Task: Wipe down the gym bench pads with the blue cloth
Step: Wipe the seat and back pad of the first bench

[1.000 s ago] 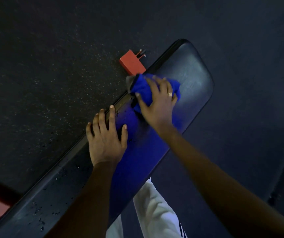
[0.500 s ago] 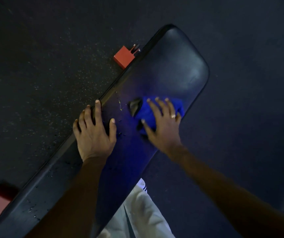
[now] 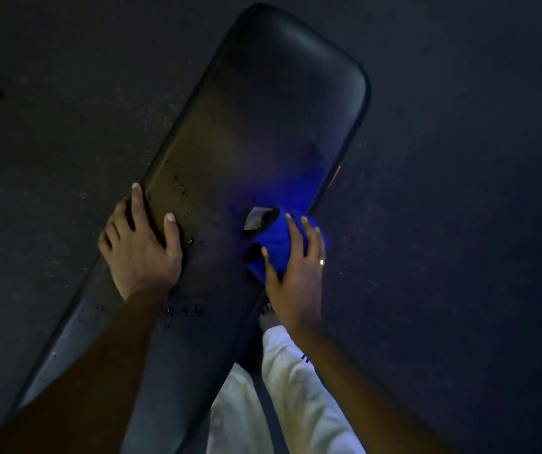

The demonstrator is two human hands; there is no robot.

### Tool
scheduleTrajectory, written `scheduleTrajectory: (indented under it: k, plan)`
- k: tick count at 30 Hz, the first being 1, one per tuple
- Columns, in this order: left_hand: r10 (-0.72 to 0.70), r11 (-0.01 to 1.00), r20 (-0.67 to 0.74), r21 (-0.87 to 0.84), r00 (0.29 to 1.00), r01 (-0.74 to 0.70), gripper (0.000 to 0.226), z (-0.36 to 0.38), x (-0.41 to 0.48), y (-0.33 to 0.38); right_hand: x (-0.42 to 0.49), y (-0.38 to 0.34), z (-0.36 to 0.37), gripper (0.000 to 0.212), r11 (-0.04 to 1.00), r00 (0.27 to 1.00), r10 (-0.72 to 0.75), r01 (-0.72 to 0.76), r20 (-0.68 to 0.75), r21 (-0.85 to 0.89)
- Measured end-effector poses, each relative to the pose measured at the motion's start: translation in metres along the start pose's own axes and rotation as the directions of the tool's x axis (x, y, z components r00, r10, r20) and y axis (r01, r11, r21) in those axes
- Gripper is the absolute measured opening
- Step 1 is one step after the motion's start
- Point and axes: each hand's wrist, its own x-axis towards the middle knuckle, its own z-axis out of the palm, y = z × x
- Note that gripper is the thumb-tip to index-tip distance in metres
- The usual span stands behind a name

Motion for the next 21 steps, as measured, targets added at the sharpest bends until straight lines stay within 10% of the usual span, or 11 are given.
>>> scheduleTrajectory:
  k: [8, 14, 21]
  plan:
    - [0.008, 1.0, -0.036, 0.015, 0.999, -0.008, 0.065, 0.004, -0.001, 0.0, 0.085, -0.01, 0.001, 0.061, 0.911, 0.907, 0.341, -0.254, -0.246, 0.324]
    - [0.018, 1.0, -0.028, 0.015, 0.999, -0.018, 0.066, 0.002, -0.003, -0.002, -0.01, 0.001, 0.007, 0.08, 0.977, 0.998, 0.068, -0.065, -0.007, 0.203]
    - [0.023, 0.999, -0.044, 0.023, 0.999, -0.022, 0.065, 0.004, -0.002, -0.002, 0.123, -0.018, -0.018, 0.073, 0.976, 0.973, 0.217, -0.217, -0.084, 0.008]
